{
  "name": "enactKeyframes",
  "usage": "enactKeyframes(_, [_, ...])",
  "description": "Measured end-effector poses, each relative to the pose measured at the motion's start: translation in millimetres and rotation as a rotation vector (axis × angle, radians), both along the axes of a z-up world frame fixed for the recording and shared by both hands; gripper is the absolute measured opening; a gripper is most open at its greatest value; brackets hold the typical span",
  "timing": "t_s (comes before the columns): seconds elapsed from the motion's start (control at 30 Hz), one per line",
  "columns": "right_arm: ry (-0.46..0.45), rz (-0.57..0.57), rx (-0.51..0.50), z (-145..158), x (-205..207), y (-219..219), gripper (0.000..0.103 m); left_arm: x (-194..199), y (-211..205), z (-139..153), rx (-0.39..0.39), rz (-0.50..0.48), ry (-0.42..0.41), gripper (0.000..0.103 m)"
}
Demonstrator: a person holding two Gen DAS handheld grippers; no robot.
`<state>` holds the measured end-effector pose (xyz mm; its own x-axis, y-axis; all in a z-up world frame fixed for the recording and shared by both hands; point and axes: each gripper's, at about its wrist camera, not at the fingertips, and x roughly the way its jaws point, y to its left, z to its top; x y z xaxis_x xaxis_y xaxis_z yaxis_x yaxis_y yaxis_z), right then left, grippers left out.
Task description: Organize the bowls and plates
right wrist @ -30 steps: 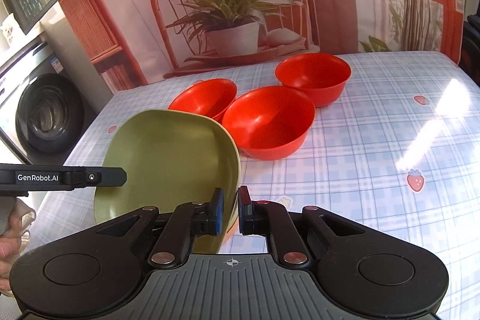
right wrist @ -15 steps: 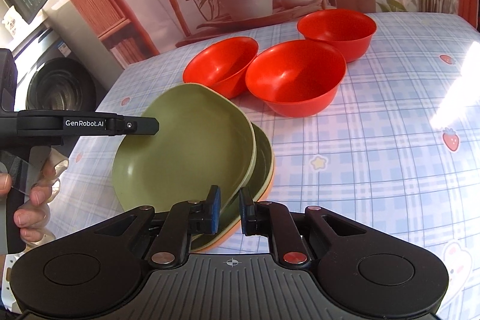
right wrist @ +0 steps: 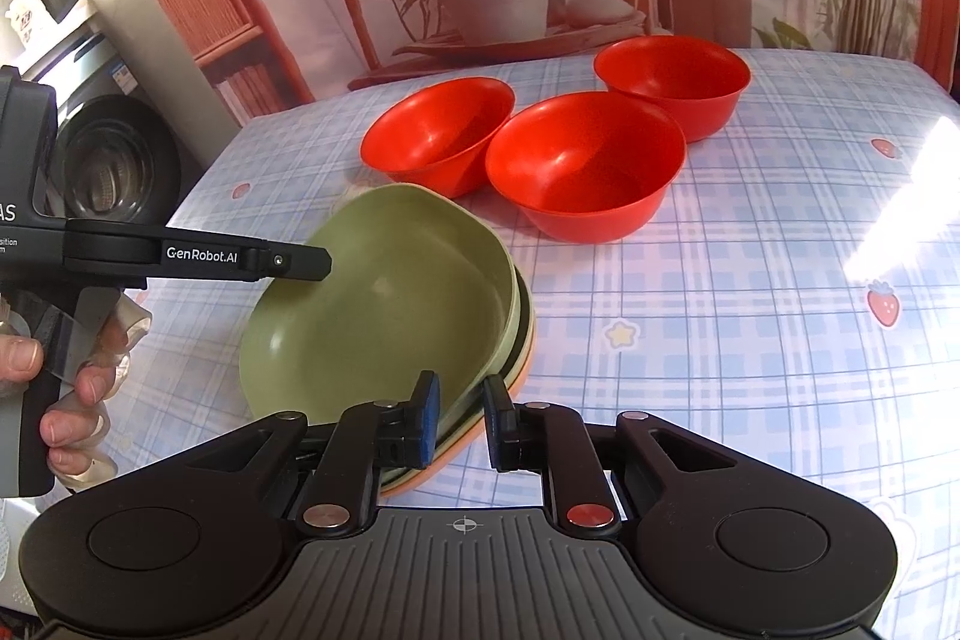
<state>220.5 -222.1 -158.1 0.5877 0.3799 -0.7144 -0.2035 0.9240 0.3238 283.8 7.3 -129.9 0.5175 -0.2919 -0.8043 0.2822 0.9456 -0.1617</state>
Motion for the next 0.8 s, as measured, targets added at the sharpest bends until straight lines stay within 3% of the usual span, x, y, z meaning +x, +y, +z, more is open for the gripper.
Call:
enactKeyframes(0.23, [-0.046,-0.054,0.006,6.0,2.9,-13.7,0.02,-0.6,1.7,-0.6,0.008,0.012,-0.001,0.017])
enactKeyframes(0.3, [-0.058,-0.067,0.023,6.3,7.7,-18.8,0.012,-0.7,1.1,-0.8,0.005,0.011,0.0,0.017])
enactKeyframes(0.4, [-0.066,-0.088,0.041,5.5,18.4,-24.5,0.008,-0.4,0.5,-1.9,0.008,0.011,0.0,0.017])
enactKeyframes(0.8, [-0.01,-0.095,0.077,-15.0,34.2,-22.7,0.001,-0.3,1.3,-3.4,0.005,0.007,0.006,0.017])
